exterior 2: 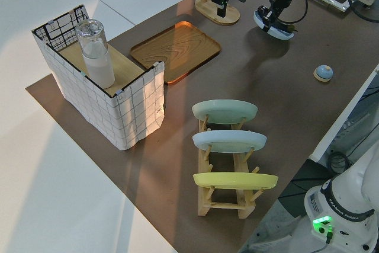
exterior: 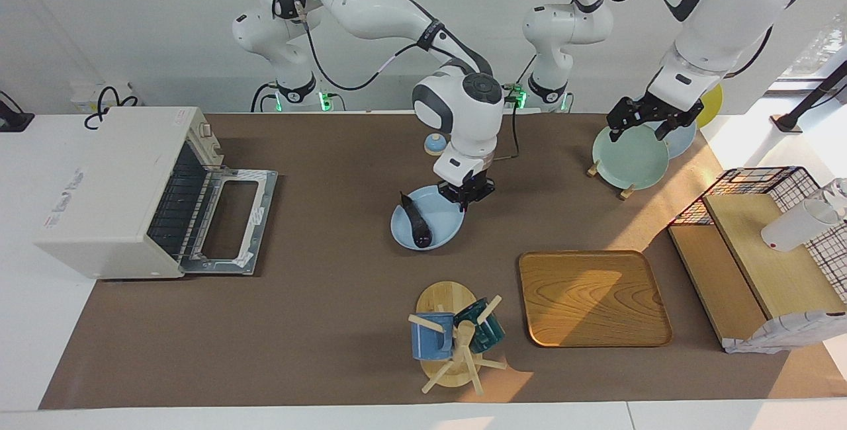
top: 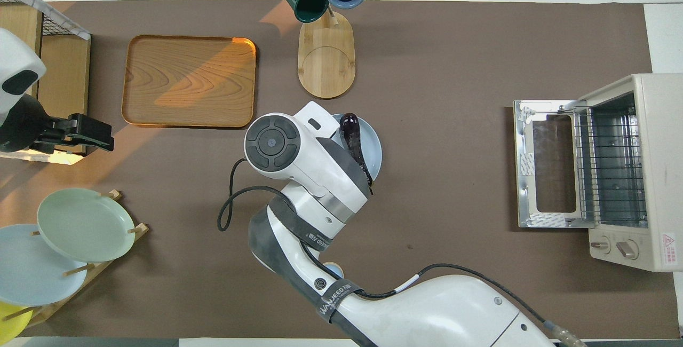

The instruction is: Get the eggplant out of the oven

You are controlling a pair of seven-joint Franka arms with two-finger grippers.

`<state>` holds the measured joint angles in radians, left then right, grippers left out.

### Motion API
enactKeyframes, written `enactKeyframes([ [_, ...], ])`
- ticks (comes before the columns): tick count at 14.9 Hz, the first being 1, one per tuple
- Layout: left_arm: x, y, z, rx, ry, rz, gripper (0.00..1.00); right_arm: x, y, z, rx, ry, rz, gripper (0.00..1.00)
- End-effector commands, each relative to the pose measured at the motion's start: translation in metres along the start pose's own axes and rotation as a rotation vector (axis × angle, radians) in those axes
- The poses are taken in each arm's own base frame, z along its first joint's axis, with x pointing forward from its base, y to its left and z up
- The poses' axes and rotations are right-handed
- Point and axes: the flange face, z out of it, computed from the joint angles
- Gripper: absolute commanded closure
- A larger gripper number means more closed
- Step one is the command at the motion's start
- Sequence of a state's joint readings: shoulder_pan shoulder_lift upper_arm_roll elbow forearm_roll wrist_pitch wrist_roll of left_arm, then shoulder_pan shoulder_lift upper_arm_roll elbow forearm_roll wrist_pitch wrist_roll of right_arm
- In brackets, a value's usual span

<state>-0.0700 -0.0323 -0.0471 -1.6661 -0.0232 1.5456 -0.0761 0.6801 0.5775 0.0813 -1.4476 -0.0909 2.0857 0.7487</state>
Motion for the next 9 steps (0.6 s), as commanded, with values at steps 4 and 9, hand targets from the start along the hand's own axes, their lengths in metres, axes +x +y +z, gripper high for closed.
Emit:
enactKeyframes([
  [4,-0.007,-0.004,-0.004,0.015,-0.001,-0.003,0.0,-0.019,0.002,0.031,0.145,0.035,0.098,0.74],
  [9,-0.006,-0.003,-0.004,0.015,0.002,-0.003,0.0,0.01,0.019,-0.028,-0.078,0.034,0.028,0.57],
])
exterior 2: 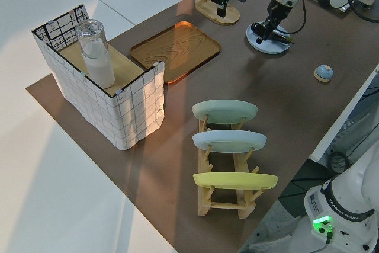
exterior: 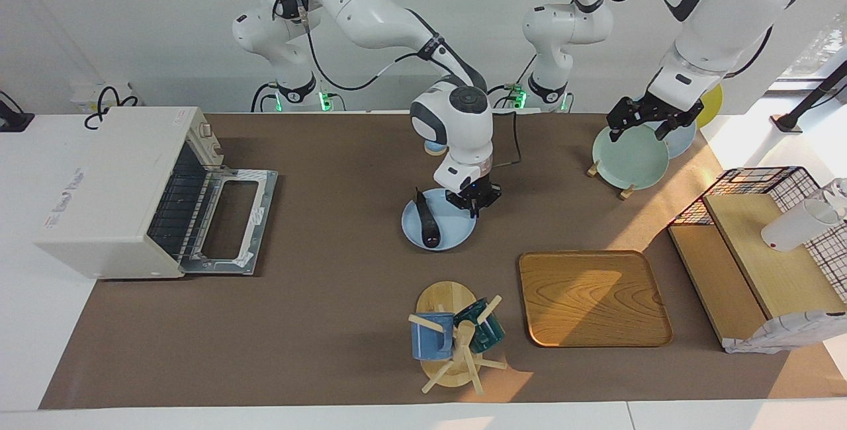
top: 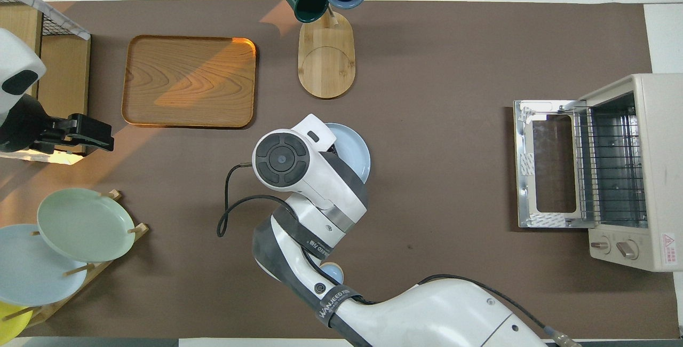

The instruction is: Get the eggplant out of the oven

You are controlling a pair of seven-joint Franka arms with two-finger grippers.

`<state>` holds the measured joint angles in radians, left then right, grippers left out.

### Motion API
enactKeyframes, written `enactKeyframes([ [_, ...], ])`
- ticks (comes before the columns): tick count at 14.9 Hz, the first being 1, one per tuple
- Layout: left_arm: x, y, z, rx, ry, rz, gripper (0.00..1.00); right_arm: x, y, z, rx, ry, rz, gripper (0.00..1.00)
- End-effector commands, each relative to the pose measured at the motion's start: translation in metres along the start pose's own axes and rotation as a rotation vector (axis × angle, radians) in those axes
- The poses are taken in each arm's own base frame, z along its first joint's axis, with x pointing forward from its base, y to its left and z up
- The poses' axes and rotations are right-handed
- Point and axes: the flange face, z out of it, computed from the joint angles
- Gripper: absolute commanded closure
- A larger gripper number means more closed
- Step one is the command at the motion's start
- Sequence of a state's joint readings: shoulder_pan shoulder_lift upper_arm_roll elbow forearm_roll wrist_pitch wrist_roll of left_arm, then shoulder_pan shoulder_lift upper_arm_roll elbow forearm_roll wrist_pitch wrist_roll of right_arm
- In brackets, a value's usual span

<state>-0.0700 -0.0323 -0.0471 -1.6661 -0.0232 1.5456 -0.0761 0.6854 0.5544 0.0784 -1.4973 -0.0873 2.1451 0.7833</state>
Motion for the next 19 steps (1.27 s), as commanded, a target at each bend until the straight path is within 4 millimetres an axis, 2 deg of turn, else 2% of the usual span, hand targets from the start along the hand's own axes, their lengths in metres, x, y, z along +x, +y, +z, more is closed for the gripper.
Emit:
enactKeyframes([
  [1,-0.007,0.001,-0.004,0.016,0.002,0.006,0.0,0.034,0.04,-0.042,-0.147,0.0,-0.01,0.7],
  [2,-0.007,0.002,-0.005,0.015,0.005,0.008,0.0,0.045,0.068,-0.058,-0.164,-0.017,-0.027,0.87],
  [3,-0.006,0.003,-0.005,0.017,0.008,0.006,0.0,0.049,0.095,-0.065,-0.206,-0.05,-0.062,1.0],
  [4,-0.005,0.006,-0.006,0.015,0.014,0.003,0.0,0.048,0.118,-0.067,-0.234,-0.088,-0.087,1.0],
  [7,-0.008,0.008,0.005,0.015,0.033,-0.016,0.0,0.062,0.241,-0.043,-0.348,-0.179,-0.094,1.0],
  [8,-0.007,0.011,0.008,0.012,0.034,-0.023,0.0,0.064,0.267,-0.037,-0.36,-0.2,-0.075,1.0],
  [9,-0.005,0.021,0.012,0.009,0.034,-0.045,0.0,0.055,0.286,-0.018,-0.37,-0.228,-0.069,1.0],
  [11,-0.001,0.051,0.029,-0.021,0.049,-0.044,0.0,0.037,0.336,0.014,-0.356,-0.228,-0.033,1.0],
  [13,0.006,0.079,0.055,-0.045,0.069,-0.021,0.0,0.023,0.361,0.04,-0.408,-0.238,-0.128,1.0],
  [14,0.011,0.102,0.068,-0.064,0.065,-0.01,0.0,0.02,0.385,0.047,-0.429,-0.258,-0.122,1.0],
  [17,0.022,0.186,0.114,-0.112,0.082,-0.067,0.0,0.017,0.4,0.053,-0.439,-0.286,-0.157,1.0],
  [19,0.023,0.227,0.145,-0.119,0.088,-0.026,0.0,0.016,0.416,0.059,-0.428,-0.283,-0.145,1.0],
])
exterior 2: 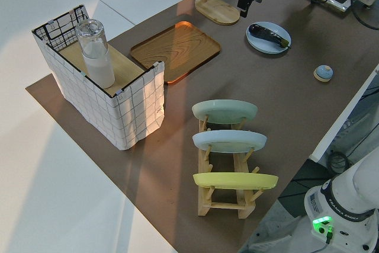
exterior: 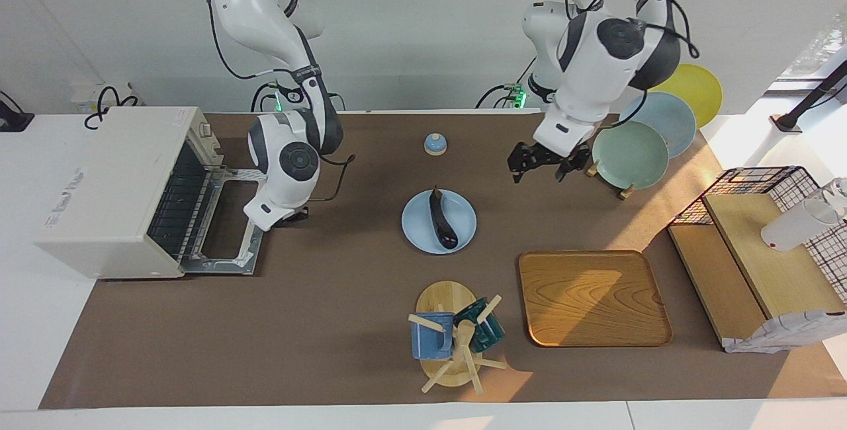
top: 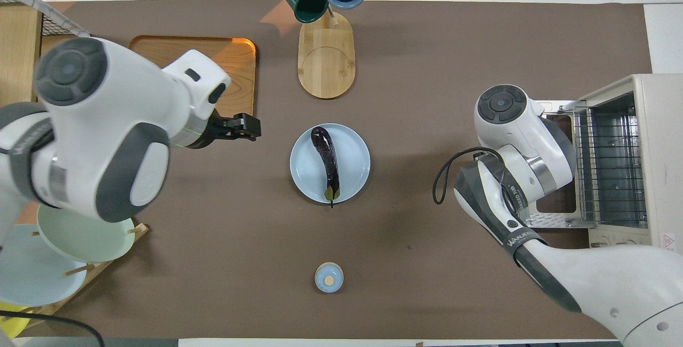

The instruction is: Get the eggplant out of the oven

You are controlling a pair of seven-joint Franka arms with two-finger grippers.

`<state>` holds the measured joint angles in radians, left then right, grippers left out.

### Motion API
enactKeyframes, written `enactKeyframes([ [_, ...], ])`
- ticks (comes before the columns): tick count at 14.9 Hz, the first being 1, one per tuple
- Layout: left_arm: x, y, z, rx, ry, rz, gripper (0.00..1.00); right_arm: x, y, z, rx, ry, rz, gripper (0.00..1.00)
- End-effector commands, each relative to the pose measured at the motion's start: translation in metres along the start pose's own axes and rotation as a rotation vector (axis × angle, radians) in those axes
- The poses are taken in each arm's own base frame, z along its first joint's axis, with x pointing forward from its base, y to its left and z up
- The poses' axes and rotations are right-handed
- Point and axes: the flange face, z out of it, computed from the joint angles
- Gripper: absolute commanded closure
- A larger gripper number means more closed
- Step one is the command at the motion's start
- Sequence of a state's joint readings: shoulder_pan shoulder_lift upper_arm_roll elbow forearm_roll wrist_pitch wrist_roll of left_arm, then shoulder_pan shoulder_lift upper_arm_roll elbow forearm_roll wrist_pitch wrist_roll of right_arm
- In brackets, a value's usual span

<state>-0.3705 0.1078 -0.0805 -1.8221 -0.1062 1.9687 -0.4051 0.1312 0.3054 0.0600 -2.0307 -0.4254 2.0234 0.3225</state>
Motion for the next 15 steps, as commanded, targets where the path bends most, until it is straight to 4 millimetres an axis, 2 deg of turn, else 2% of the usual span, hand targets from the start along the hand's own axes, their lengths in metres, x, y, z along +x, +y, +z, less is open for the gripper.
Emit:
enactKeyframes([
  [1,-0.004,0.045,0.044,-0.022,0.009,0.018,0.0,-0.01,0.016,0.009,0.001,0.026,-0.02,1.0],
  [4,-0.031,0.095,0.092,-0.028,0.008,0.028,0.0,-0.01,0.027,0.006,-0.092,0.006,-0.094,1.0],
  [6,-0.037,0.11,0.116,-0.032,0.016,0.034,0.0,-0.008,0.036,-0.008,-0.117,-0.024,-0.106,1.0],
  [8,-0.046,0.128,0.145,-0.033,0.015,0.066,0.0,-0.005,0.063,-0.04,-0.134,-0.046,-0.144,1.0],
  [9,-0.05,0.136,0.16,-0.034,0.014,0.078,0.0,-0.009,0.091,-0.056,-0.129,-0.044,-0.159,1.0],
  [12,-0.053,0.134,0.171,-0.028,0.009,0.087,0.0,-0.028,0.148,-0.075,-0.115,-0.041,-0.176,1.0],
  [15,-0.055,0.13,0.189,-0.034,0.023,0.085,0.03,-0.036,0.171,-0.075,-0.1,-0.043,-0.155,1.0],
])
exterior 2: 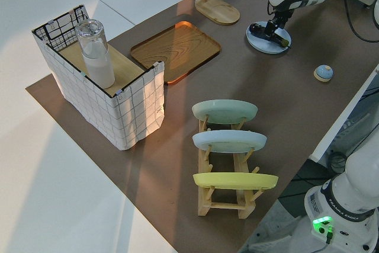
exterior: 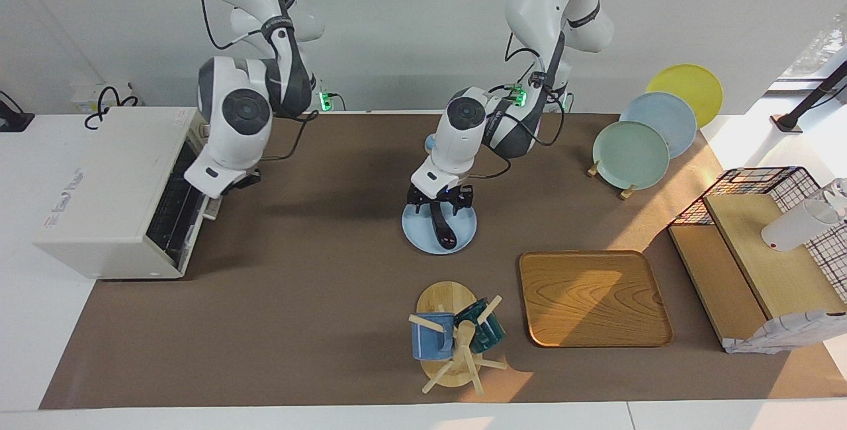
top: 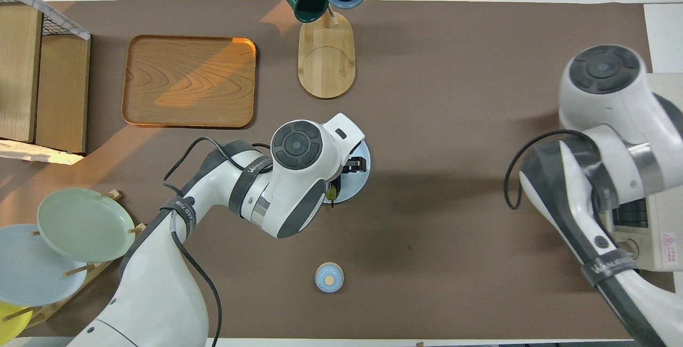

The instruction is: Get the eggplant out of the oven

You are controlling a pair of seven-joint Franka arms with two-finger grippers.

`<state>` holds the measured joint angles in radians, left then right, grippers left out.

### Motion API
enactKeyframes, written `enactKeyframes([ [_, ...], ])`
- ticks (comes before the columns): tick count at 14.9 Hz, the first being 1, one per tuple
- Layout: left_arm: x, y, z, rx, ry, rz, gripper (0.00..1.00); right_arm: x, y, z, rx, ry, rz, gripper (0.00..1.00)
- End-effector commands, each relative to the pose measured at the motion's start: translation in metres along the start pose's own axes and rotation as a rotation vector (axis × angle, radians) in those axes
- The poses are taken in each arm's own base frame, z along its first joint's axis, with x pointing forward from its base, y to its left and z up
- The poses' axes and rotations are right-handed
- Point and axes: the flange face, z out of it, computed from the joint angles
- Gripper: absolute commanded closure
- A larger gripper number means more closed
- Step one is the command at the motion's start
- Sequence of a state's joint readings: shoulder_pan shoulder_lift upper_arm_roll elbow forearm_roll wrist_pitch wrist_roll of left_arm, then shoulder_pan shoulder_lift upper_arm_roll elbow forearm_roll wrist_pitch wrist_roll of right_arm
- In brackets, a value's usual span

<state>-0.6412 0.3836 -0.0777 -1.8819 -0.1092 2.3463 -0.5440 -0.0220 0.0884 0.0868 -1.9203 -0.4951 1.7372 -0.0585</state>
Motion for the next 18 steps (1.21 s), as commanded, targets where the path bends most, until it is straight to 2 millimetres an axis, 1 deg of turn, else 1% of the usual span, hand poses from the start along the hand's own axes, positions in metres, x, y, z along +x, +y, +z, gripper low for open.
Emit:
enactKeyframes([
  [1,-0.008,-0.006,0.011,-0.012,0.022,0.0,0.05,0.0,0.034,0.034,-0.009,-0.018,0.004,1.0],
  [2,-0.008,-0.006,0.013,-0.011,0.021,0.003,0.09,-0.005,0.041,0.032,-0.008,-0.018,0.003,1.0],
  [3,-0.008,-0.006,0.013,-0.01,0.019,0.003,0.15,-0.009,0.047,0.031,-0.004,-0.02,0.002,1.0],
  [4,-0.008,-0.007,0.013,-0.01,0.02,0.001,0.28,-0.013,0.049,0.023,0.002,-0.025,0.015,1.0],
  [5,-0.008,-0.007,0.012,-0.011,0.02,0.003,0.53,-0.018,0.052,0.007,0.049,-0.019,0.046,1.0],
  [6,-0.007,-0.006,0.011,-0.012,0.021,0.002,0.68,-0.023,0.059,-0.015,0.145,-0.003,0.087,0.87],
  [8,-0.004,-0.006,0.009,-0.012,0.021,-0.002,0.96,-0.035,0.074,-0.06,0.286,0.018,0.127,0.72],
  [9,-0.001,-0.01,0.007,-0.011,0.024,-0.004,1.0,-0.039,0.079,-0.077,0.333,0.041,0.136,0.64],
  [10,0.001,-0.011,0.003,-0.014,0.028,0.0,1.0,-0.041,0.079,-0.093,0.378,0.071,0.139,0.54],
  [11,0.006,-0.012,-0.005,-0.016,0.031,-0.002,1.0,-0.041,0.078,-0.106,0.424,0.105,0.141,0.41],
  [12,0.015,-0.018,-0.016,-0.014,0.03,-0.013,1.0,-0.042,0.078,-0.118,0.456,0.136,0.142,0.17],
  [13,0.028,-0.027,-0.031,-0.012,0.027,-0.025,1.0,-0.041,0.076,-0.126,0.474,0.155,0.142,0.0],
  [14,0.046,-0.041,-0.053,-0.012,0.024,-0.041,1.0,-0.039,0.074,-0.129,0.474,0.163,0.137,0.0],
  [15,0.065,-0.06,-0.074,-0.01,0.022,-0.044,1.0,-0.039,0.076,-0.133,0.473,0.169,0.139,0.0],
  [16,0.085,-0.084,-0.092,-0.008,0.019,-0.047,1.0,-0.039,0.076,-0.134,0.471,0.169,0.137,0.0],
  [17,0.103,-0.112,-0.108,-0.006,0.02,-0.045,1.0,-0.04,0.075,-0.133,0.473,0.157,0.134,0.0],
  [18,0.118,-0.143,-0.117,-0.008,0.028,-0.048,1.0,-0.039,0.072,-0.131,0.463,0.14,0.128,0.0],
])
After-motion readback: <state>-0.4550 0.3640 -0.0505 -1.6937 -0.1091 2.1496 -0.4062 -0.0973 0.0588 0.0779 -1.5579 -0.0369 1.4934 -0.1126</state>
